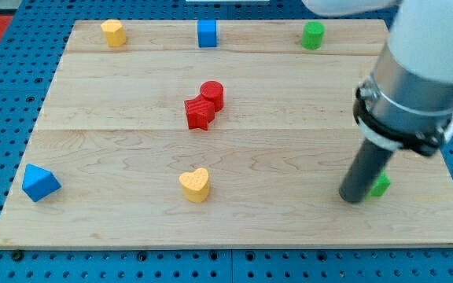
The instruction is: Push the green star into the green circle
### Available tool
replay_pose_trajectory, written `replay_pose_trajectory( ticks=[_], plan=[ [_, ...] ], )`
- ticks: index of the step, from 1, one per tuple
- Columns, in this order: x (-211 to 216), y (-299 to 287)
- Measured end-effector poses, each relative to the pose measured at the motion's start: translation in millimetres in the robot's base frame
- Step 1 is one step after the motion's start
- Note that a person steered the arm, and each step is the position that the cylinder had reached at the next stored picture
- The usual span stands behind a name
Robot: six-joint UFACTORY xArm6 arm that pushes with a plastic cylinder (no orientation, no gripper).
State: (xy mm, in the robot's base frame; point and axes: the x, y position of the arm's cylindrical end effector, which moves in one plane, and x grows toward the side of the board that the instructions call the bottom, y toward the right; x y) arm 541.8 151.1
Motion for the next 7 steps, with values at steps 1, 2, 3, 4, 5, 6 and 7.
replay_pose_trajectory(
  ticks=[1,2,3,4,5,6,7],
  plan=[
    [-4,24],
    [32,39],
    [5,72],
    [-54,16],
    [-99,-45],
    [-99,-33],
    [-87,-7]
  ],
)
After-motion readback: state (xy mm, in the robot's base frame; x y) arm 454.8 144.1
